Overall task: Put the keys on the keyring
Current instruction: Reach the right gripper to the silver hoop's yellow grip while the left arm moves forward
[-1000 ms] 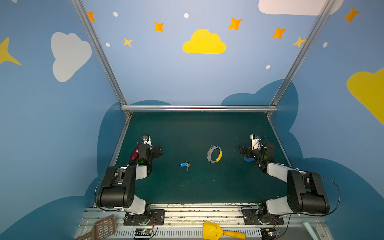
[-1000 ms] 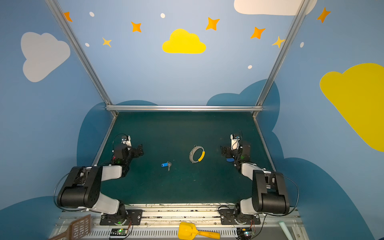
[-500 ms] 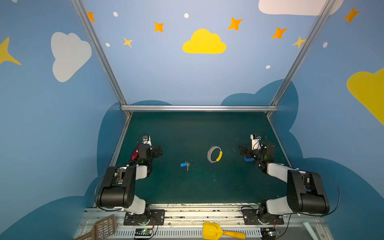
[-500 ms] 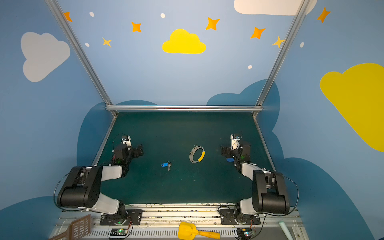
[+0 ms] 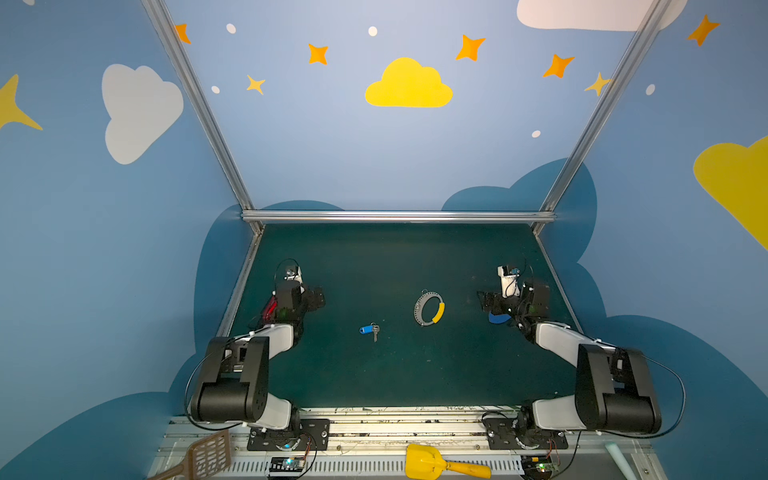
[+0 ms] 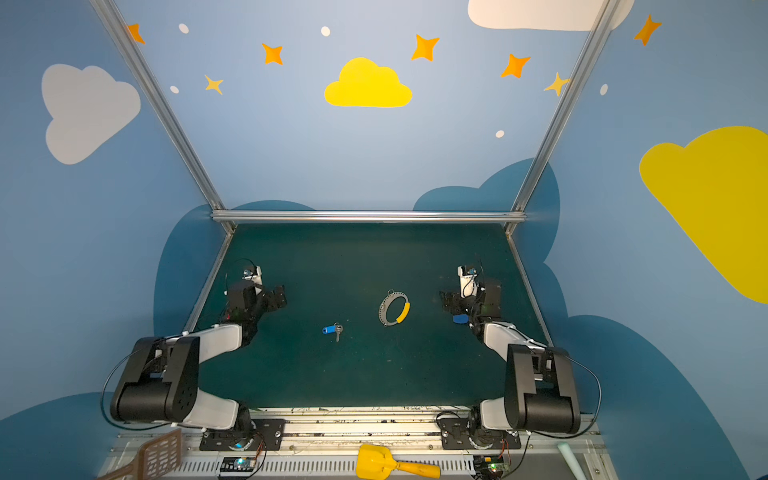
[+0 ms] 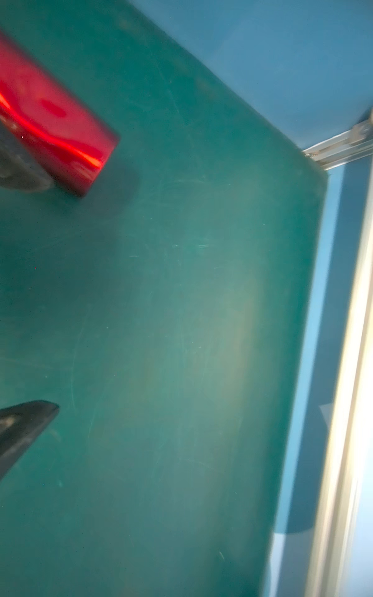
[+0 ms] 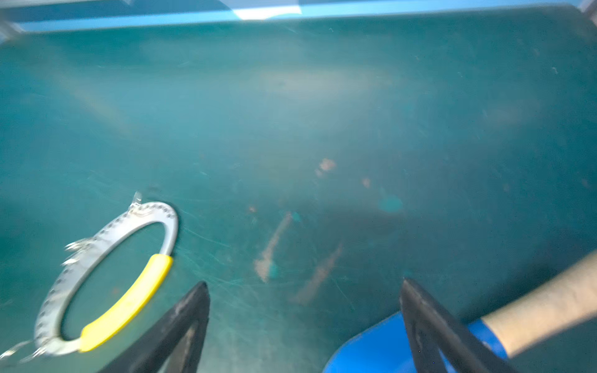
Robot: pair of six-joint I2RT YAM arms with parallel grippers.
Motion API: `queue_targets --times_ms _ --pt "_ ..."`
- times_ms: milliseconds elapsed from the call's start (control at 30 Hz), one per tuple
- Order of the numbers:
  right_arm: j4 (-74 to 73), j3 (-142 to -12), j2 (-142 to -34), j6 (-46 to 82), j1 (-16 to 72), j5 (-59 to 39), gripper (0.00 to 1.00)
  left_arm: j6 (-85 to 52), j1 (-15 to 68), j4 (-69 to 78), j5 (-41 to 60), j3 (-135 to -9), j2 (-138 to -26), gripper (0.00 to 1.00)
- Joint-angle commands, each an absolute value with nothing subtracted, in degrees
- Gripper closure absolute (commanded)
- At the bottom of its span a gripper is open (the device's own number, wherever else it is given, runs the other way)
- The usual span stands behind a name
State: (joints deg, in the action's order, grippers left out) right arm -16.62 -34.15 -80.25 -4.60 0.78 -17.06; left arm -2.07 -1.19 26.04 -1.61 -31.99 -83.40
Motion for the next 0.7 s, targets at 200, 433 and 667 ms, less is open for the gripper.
queue_targets --times_ms 200,433,667 --pt "7.6 -52.4 -84.2 -30.9 11.2 -29.8 0.36 -8.0 6.8 -0.5 3.0 -41.7 -76.1 0.01" --pt "19.3 -62.1 -92.1 -43.9 15.6 -32.3 0.47 -8.1 17.1 -4.6 4.4 -45.7 -77.9 0.04" --pt "25.8 -59.1 -92.4 -64.8 20.4 -31.9 0.52 -5.0 22.5 -4.1 8.7 -48.4 -82.8 0.1"
